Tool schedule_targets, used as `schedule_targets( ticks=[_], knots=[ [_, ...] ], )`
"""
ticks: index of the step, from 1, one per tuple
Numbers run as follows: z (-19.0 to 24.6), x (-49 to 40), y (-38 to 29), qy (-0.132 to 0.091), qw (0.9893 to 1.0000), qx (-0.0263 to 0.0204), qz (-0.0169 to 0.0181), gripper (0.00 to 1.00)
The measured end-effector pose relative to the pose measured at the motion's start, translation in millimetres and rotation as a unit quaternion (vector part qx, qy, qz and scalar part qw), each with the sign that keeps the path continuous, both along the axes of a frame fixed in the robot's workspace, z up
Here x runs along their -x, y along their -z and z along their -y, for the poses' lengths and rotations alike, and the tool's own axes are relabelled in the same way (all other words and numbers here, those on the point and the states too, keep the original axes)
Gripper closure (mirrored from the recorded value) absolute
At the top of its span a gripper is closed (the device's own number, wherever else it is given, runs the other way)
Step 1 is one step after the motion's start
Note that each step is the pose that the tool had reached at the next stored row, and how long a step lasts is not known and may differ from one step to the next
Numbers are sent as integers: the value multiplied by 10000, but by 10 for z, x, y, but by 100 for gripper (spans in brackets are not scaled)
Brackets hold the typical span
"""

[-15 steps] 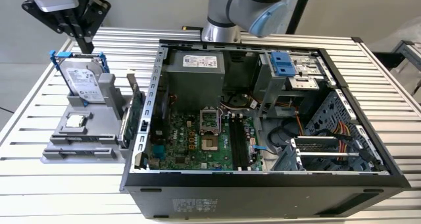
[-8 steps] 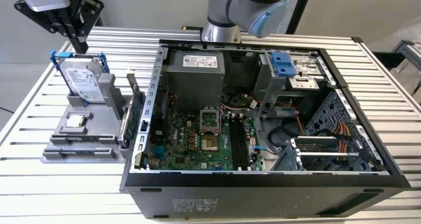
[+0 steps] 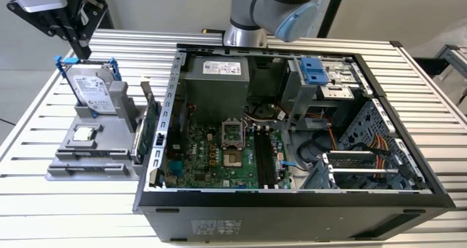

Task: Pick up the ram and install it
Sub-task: 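Reach for the ram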

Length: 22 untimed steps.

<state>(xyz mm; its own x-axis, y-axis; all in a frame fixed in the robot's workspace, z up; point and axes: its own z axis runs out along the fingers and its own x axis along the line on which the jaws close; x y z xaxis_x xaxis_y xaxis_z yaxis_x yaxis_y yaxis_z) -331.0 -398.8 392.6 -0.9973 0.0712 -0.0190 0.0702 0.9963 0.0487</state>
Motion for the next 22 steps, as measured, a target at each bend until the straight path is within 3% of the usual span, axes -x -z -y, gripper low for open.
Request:
schedule_targets(
  ticks=[6, 13, 22],
  knots=[
    [0, 65, 0, 0, 10000, 0, 0, 100],
    [0, 69, 0, 0, 10000, 0, 0, 100],
    [58, 69, 0, 0, 10000, 0, 0, 100]
  ],
)
